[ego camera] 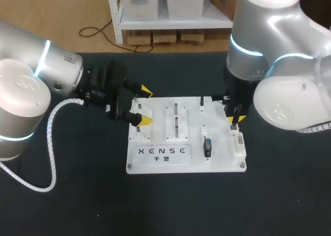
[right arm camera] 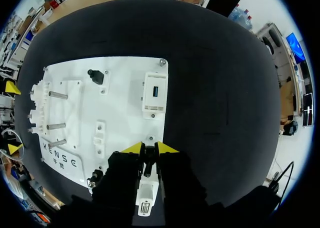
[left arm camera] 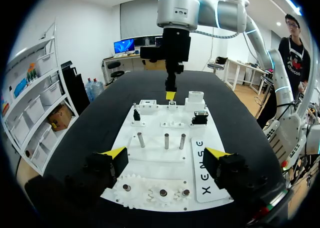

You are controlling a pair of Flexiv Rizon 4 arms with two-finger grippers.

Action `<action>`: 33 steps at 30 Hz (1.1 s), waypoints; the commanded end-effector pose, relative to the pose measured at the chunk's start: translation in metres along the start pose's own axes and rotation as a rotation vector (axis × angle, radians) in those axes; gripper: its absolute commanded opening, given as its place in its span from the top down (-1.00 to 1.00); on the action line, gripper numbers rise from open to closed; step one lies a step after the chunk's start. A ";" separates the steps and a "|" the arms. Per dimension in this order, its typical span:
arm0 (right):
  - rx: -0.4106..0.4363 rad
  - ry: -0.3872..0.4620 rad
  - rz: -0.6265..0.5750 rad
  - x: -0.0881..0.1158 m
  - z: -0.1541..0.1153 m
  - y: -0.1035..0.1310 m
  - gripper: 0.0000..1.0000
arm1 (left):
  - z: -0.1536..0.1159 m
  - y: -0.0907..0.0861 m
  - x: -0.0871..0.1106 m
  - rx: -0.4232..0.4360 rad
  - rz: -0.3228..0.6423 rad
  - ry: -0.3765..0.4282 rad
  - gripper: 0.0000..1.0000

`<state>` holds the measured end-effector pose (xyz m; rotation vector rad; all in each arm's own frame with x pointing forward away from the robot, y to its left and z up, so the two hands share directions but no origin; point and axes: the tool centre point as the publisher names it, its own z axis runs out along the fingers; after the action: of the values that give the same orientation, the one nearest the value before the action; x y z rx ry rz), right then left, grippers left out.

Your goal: Insert the Ethernet cable into its matching sockets.

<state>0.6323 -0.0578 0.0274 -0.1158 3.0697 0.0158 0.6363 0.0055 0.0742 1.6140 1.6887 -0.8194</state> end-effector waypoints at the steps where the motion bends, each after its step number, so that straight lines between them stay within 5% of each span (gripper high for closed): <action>1: -0.001 0.005 -0.003 0.000 0.003 0.001 1.00 | 0.000 0.000 0.001 -0.002 0.001 0.000 -1.00; 29: 0.006 0.017 0.004 0.004 0.020 0.001 1.00 | 0.000 0.000 0.001 -0.002 0.001 0.000 -1.00; 30: -0.004 0.010 0.002 0.003 0.016 0.002 0.31 | 0.000 0.000 0.001 -0.002 0.001 0.000 -1.00; 31: -0.004 0.010 0.002 0.003 0.016 0.002 -1.00 | 0.000 0.000 0.001 -0.002 0.001 0.000 -1.00; 33: -0.004 0.010 0.002 0.003 0.016 0.002 -1.00 | 0.000 0.000 0.001 -0.002 0.001 0.000 -1.00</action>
<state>0.6321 -0.0550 0.0158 -0.1178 3.0929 0.0199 0.6363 0.0055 0.0742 1.6140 1.6887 -0.8194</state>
